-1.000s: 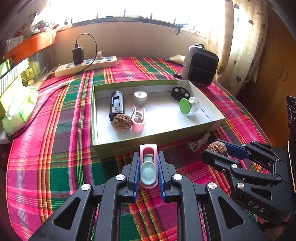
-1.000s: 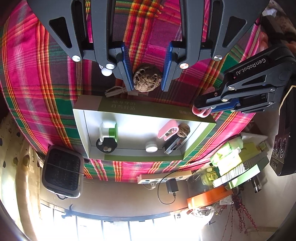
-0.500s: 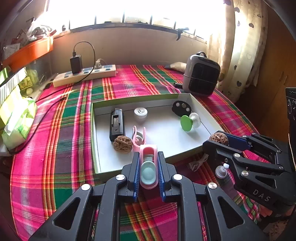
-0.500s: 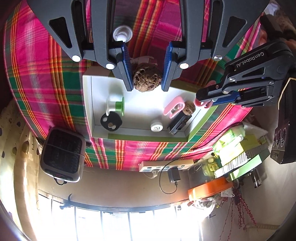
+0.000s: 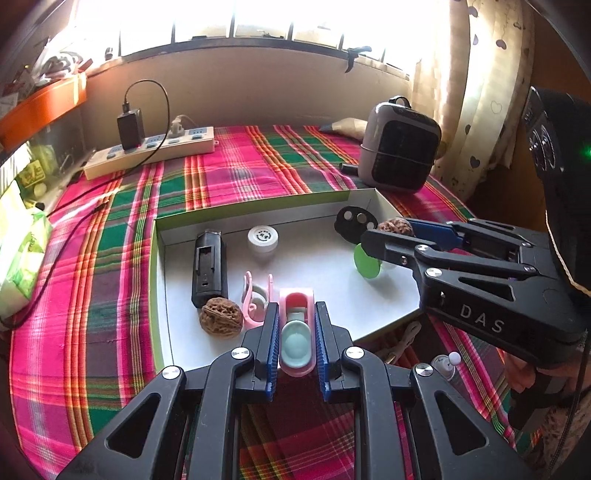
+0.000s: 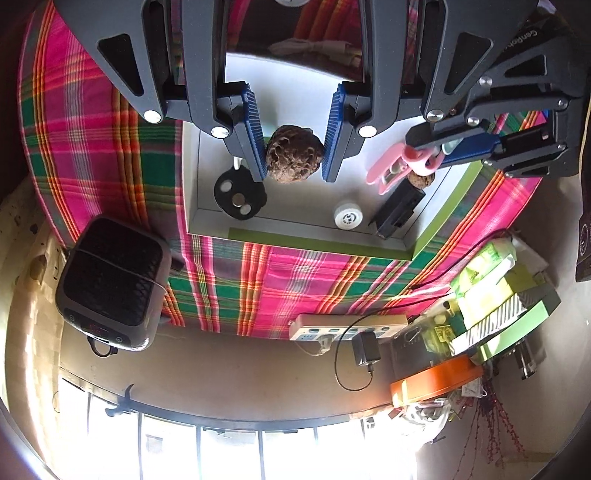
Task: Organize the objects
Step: 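Carry the walnut with right tool into the box while left tool carries the pink holder there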
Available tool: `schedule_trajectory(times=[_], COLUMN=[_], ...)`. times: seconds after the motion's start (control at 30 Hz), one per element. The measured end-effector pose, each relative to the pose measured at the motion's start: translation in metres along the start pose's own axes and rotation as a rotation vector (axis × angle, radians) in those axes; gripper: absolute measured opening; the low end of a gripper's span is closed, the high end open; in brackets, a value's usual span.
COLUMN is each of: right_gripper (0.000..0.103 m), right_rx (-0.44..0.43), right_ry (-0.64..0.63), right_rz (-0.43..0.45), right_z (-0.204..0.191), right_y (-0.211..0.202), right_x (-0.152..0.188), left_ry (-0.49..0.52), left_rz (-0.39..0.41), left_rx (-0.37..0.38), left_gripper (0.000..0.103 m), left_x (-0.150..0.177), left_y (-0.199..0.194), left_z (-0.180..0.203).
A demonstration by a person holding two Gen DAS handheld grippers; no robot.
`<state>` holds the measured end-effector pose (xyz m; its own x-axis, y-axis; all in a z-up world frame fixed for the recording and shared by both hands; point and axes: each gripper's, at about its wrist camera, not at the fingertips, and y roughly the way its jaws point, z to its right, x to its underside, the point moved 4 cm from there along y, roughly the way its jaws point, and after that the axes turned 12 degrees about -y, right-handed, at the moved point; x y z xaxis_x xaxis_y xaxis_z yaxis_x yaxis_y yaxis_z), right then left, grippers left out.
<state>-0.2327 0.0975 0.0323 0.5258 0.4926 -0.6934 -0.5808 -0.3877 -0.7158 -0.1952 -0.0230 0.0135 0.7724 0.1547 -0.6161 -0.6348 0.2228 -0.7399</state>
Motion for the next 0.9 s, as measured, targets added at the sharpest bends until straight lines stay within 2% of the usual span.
schedule_trajectory(times=[0.33,0.9], right_gripper=[0.032,0.032], right_rx=[-0.072,-0.111], right_ry=[-0.007,-0.040], right_rz=[-0.023,-0.078], right_z=[0.011,0.013], right_y=[0.032,0.067], right_x=[-0.014,-0.020], left_ry=[0.015,0.014], left_rz=[-0.022,-0.051], left_rx=[-0.009,-0.025], left_gripper=[0.016,0.016], left_x=[-0.005,-0.005], left_y=[0.022,0.045], left_z=[0.006,0.007])
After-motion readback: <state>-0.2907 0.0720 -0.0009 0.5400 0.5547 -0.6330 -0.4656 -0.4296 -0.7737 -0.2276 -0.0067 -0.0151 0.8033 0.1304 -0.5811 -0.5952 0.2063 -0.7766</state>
